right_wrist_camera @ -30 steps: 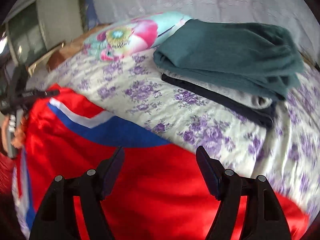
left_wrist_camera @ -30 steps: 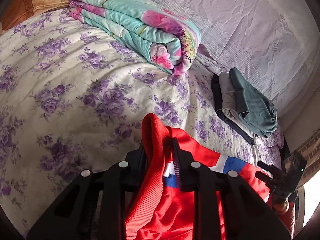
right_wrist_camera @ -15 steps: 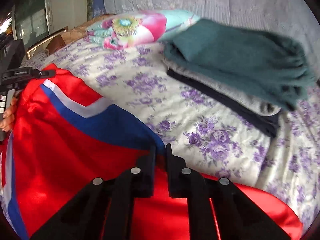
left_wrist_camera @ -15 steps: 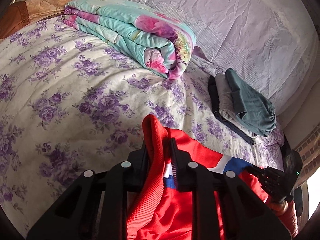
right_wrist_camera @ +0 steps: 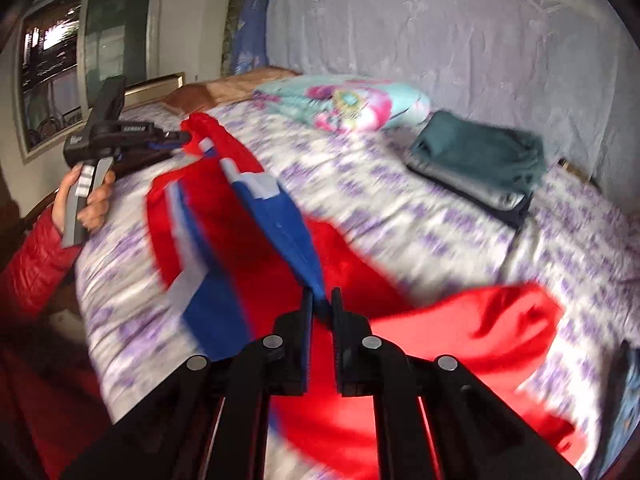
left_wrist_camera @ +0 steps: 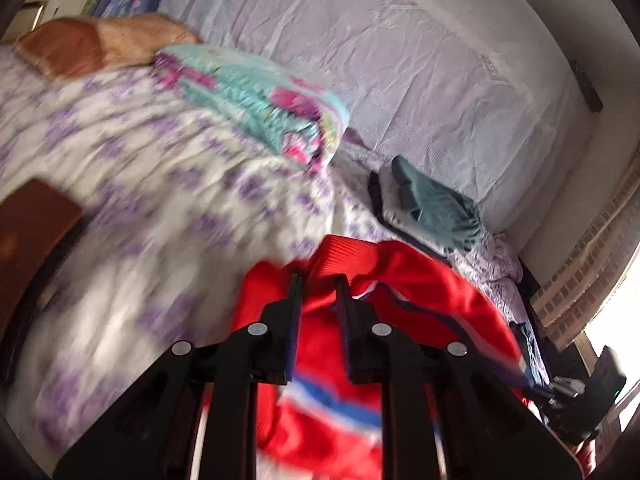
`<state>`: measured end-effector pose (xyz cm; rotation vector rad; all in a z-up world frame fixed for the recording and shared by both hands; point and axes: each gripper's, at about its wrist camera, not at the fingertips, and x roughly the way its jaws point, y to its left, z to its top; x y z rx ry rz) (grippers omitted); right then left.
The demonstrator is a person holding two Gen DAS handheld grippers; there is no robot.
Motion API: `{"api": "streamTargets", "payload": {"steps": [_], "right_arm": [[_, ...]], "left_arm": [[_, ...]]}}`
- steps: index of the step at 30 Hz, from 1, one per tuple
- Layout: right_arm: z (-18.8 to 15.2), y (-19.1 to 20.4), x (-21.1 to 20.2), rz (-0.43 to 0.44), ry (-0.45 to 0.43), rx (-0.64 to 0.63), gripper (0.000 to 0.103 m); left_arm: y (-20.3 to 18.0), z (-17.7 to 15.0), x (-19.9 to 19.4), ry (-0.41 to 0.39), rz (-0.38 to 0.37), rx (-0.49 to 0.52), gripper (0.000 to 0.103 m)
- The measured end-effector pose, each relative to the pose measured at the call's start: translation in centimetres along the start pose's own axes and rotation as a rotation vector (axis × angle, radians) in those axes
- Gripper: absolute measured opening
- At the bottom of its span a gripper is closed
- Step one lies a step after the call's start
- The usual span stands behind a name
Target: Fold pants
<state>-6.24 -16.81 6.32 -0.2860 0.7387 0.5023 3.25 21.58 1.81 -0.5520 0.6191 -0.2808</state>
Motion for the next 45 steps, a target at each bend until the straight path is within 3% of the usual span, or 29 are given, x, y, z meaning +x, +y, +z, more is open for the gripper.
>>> {"api": "streamTargets", "payload": {"steps": [4,8,11,13,15,17,21,26,28,31,32,33,39,43,45], "right_arm": [[-2.9,1.7,1.3,0.013,0.055,0.014,0.009],[-2.9,1.2,1.8,0.034,0.045,0.076,0.009],[-2.9,1.4,1.6,0.027,0.033,0.077,0.009],[-3.4,1.7,1.6,0.02,0.033,0.08,0.009],[-3.8,1.7,1.7,0.022,0.035,0.086,0.009],[-4.2,1.7,1.8,0.03,0.037,0.097,0.009],[-4.6,1.5,2.1,0.043,0.037,0.109,0.009],[-5.0,1.1,2.3,0.063,0.036,0.135,0.01],[-5.1,1.1,2.4,0.069,0.036,0.144,0.01],[-5.3,1.0,2.4,0.074,0.033,0.152,0.01],[-5.4,1.0,2.5,0.075,0.031,0.156,0.01],[-5.4,1.0,2.5,0.076,0.031,0.159,0.01],[-5.0,1.9,1.3,0.059,0.005,0.12,0.011],[-5.4,3.0,2.2,0.055,0.061,0.056,0.011],[-5.6,2.9,3.1,0.062,0.084,0.06,0.012]], "left_arm": [[2.3,-3.0,-1.3,0.129,-0.075,-0.134,0.014],[1.9,-3.8,-1.3,0.124,-0.06,-0.144,0.014],[1.5,-3.6,-1.5,0.118,-0.105,-0.183,0.015],[1.3,-3.5,-2.0,0.1,-0.095,-0.196,0.024],[1.7,-3.9,-3.0,0.063,-0.086,-0.229,0.063],[2.3,-4.3,-3.9,0.043,-0.085,-0.259,0.069],[2.7,-4.4,-4.3,0.068,-0.055,-0.261,0.069],[0.7,-3.6,-3.2,0.079,-0.02,-0.199,0.067],[-0.3,-3.2,-2.1,0.104,0.008,-0.16,0.061],[-0.9,-3.2,0.0,0.162,0.051,-0.146,0.04],[-0.8,-3.2,0.6,0.176,0.058,-0.146,0.028],[-0.7,-3.3,1.1,0.187,0.065,-0.146,0.024],[0.7,-3.6,-2.0,0.11,0.023,-0.169,0.02],[1.1,-5.3,-1.7,0.134,0.097,-0.095,0.02],[2.8,-6.0,-1.7,0.124,0.022,-0.167,0.02]]}}
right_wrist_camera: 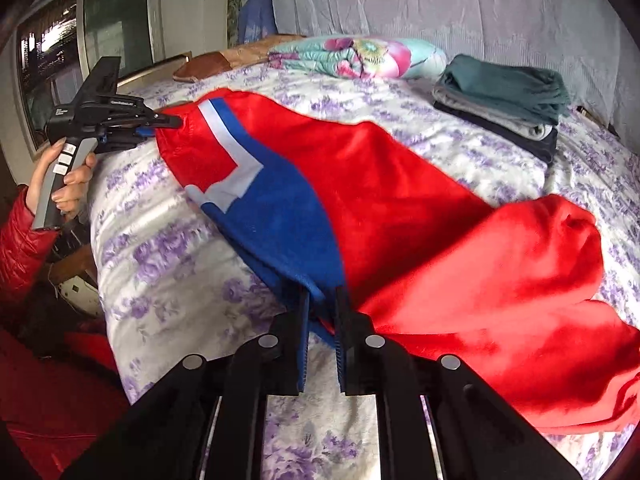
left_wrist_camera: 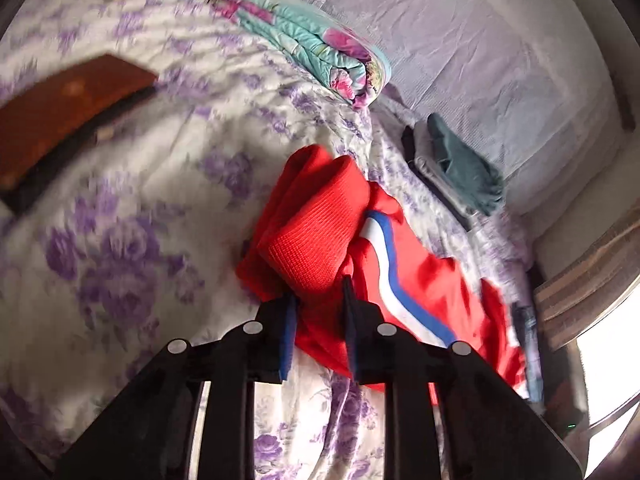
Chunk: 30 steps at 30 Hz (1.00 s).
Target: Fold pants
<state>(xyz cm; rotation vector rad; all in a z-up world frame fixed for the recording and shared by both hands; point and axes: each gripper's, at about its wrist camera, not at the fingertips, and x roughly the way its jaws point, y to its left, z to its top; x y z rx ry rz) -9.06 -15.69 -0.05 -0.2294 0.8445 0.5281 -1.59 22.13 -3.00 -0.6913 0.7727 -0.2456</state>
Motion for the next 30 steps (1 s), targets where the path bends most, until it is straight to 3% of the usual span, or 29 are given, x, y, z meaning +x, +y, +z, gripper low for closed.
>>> {"api": "streamTargets", "payload": {"steps": [3,5,8,10,11,13,14,17,19,22,24,26,27,28,30], "right_arm": [[0.3,-0.2,-0.1,0.018,0.015,0.016,0.013],[0.0,-0.2,0.0,0.022,0.011,0.016,0.014],[-0.1,-0.4,0.2,0.042,0.01,0.029,0.018],[-0.2,-0.6,0.2,0.06,0.008,0.044,0.021],[-0.2,-0.7,0.1,0.072,0.006,0.05,0.025],[-0.3,-0.6,0.1,0.096,0.002,0.049,0.035],[-0.3,-0.3,0.2,0.098,0.002,0.039,0.041],[-0.1,1.0,0.1,0.089,0.016,-0.013,0.059],[0.3,1.3,-0.6,0.11,0.015,-0.019,0.063],[1.4,-1.3,-3.8,0.168,-0.048,0.102,0.063],[2.6,-4.4,-5.2,0.108,-0.077,0.222,0.064],[4.0,-8.2,-5.4,-0.069,-0.071,0.361,0.064],[4.7,-9.8,-5.0,-0.157,-0.053,0.419,0.064],[5.4,-11.4,-4.3,-0.212,-0.033,0.477,0.064],[7.0,-14.3,-1.7,-0.22,0.01,0.588,0.064]], "left_arm": [[1.0,0.3,-1.5,-0.003,-0.096,-0.089,0.02],[0.5,0.4,-2.4,-0.019,-0.094,-0.079,0.02],[-2.3,0.2,-4.0,-0.058,-0.006,0.037,0.019],[-5.1,0.0,-5.6,-0.13,0.073,0.165,0.019],[-6.0,-0.1,-6.3,-0.163,0.092,0.206,0.022],[-7.5,0.2,-7.3,-0.2,0.068,0.235,0.039],[-8.2,0.4,-7.1,-0.189,0.042,0.242,0.049],[-10.5,1.1,-3.9,-0.099,-0.016,0.297,0.054],[-11.5,0.6,-0.1,-0.009,-0.035,0.354,0.057],[-10.5,-0.5,5.3,0.103,0.018,0.366,0.064],[-8.6,-1.3,7.6,0.139,0.018,0.33,0.068],[-8.8,-2.4,8.0,0.094,0.033,0.382,0.071],[-9.4,-2.7,7.8,0.091,0.029,0.423,0.087],[-9.9,-3.1,7.9,0.098,0.009,0.46,0.092],[-10.3,-3.6,8.4,0.118,0.056,0.511,0.094]]}}
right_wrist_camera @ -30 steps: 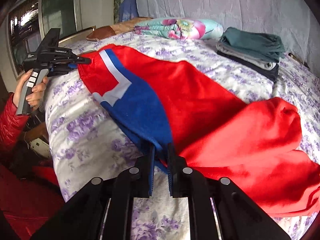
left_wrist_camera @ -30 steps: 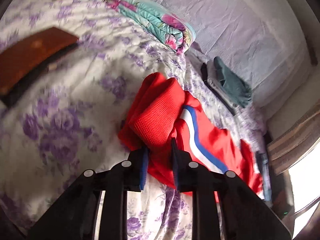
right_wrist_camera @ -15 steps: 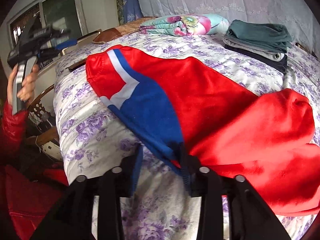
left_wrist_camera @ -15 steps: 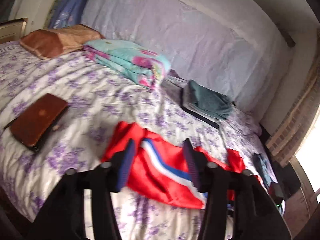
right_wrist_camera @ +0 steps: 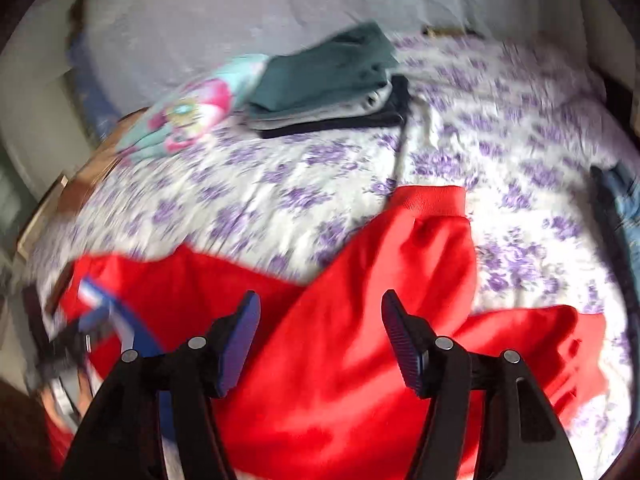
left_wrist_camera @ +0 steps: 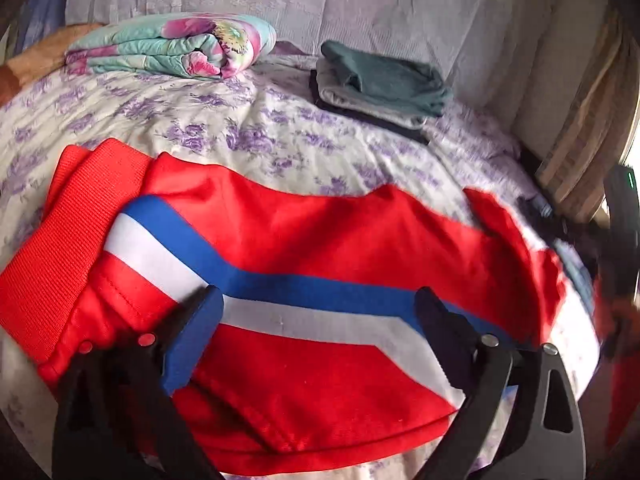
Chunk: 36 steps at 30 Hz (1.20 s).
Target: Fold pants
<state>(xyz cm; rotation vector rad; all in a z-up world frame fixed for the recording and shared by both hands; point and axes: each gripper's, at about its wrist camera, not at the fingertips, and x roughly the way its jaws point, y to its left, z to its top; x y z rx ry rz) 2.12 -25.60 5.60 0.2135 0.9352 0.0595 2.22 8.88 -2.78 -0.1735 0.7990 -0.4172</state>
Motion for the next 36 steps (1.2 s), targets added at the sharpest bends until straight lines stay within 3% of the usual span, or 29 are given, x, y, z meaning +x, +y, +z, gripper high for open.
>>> {"api": "streamTargets", "payload": {"steps": [5,8,9,11,13,18,21,25,28,30,31,32,34,36], "right_arm": [[2.2,0.8,7.6,-0.222,0.116,0.031,0.072],[1.3,0.4,9.2,-0.254,0.11,0.006,0.071],[0.9,0.2,8.8,-0.24,0.081,0.003,0.068],[0.4,-1.0,7.3,-0.209,0.043,0.033,0.028],[-0.1,-2.5,4.9,-0.124,0.005,0.097,0.012],[-2.8,-6.3,-3.7,-0.011,-0.155,0.229,0.011],[-5.4,-8.6,-6.7,-0.04,-0.185,0.266,0.01],[-10.3,-14.8,-8.3,-0.086,-0.186,0.457,0.011],[-13.7,-17.2,-9.0,-0.105,-0.18,0.551,0.014],[-14.1,-16.2,-9.6,-0.116,-0.196,0.514,0.02],[-13.6,-15.2,-9.8,-0.111,-0.203,0.479,0.041],[-12.6,-13.6,-10.1,-0.108,-0.215,0.419,0.07],[-10.0,-9.6,-10.2,-0.132,-0.246,0.271,0.084],[-7.1,-4.5,-8.9,-0.211,-0.262,0.069,0.084]], "left_arm": [[0.1,-0.1,-0.3,0.005,-0.018,0.007,0.095],[-0.3,0.0,0.0,0.005,-0.018,0.016,0.095],[-0.4,0.1,0.1,0.004,-0.019,0.017,0.095],[-0.3,0.1,0.0,0.001,-0.027,0.014,0.095],[-0.3,0.1,0.0,0.0,-0.031,0.013,0.095],[-0.3,0.0,-0.1,-0.002,-0.035,0.011,0.095],[-0.4,0.1,0.0,-0.002,-0.033,0.01,0.095],[-0.4,0.0,-0.1,-0.003,-0.037,0.009,0.095],[-0.4,0.0,-0.1,-0.002,-0.038,0.008,0.095],[-0.5,0.0,0.0,0.001,-0.034,0.013,0.096],[-0.5,0.0,0.0,0.002,-0.033,0.015,0.096],[-0.5,0.0,0.0,0.003,-0.034,0.015,0.097],[-0.5,0.0,0.0,0.004,-0.032,0.016,0.097],[-0.5,0.0,0.0,0.004,-0.033,0.015,0.097]]}}
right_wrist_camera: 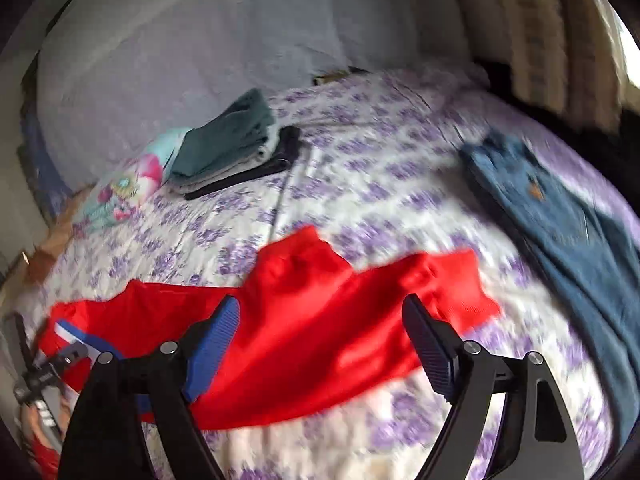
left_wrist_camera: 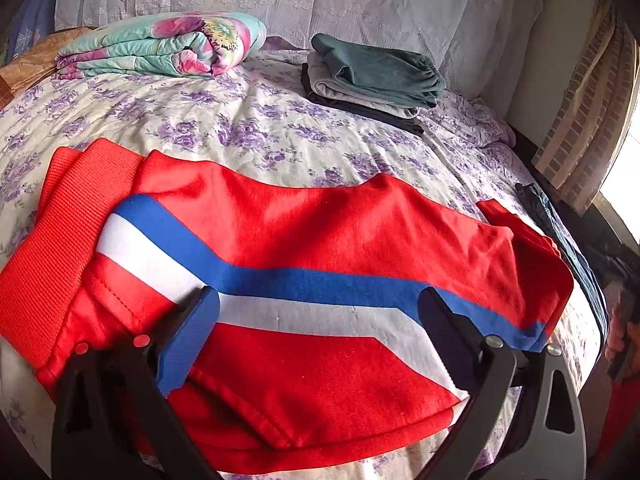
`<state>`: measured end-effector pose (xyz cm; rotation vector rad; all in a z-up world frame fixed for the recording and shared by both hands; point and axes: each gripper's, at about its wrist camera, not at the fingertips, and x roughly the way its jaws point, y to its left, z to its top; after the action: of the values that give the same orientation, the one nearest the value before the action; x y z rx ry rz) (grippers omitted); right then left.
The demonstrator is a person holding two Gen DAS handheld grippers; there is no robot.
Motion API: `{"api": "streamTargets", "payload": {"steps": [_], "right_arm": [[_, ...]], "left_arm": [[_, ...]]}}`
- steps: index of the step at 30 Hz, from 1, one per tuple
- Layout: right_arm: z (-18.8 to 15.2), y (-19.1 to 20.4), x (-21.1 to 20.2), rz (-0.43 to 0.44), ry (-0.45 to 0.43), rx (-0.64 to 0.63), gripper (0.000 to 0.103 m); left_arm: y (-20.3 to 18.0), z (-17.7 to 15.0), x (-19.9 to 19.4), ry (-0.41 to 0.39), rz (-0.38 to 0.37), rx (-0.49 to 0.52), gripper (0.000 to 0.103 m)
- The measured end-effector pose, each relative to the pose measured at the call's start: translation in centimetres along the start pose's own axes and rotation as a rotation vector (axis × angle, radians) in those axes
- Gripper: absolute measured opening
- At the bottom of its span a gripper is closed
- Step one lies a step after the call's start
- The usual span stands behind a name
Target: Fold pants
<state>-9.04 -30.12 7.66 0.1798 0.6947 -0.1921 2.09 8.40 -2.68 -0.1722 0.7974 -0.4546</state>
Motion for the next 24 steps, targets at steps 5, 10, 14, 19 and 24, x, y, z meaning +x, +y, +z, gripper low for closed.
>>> {"api": "streamTargets", "payload": {"steps": [5,10,14,19,24], "right_arm": [[1.9,10.5,8.2,-0.161,0.091,-0.405,0.089],[3.1,8.3,14.7,-0.258,0.219,-0.327,0.088],[1.6,5.3,15.5,-0.175,0.253,-0.292,0.072],[2.2,1.1,8.6,0.004,0.12,-0.102,0.018],[-1.1,-12.5,1.6,0.076,0.032,0.326,0.04]], "left_arm": [[0.0,0.0,0.0,0.001,0.001,0.001,0.097],[0.1,0.0,-0.1,-0.001,-0.007,0.002,0.097],[0.3,-0.1,-0.1,-0.003,-0.014,0.002,0.097],[0.3,-0.1,-0.1,0.002,-0.011,0.006,0.097],[0.3,-0.1,-0.1,-0.001,-0.02,0.005,0.097]]}}
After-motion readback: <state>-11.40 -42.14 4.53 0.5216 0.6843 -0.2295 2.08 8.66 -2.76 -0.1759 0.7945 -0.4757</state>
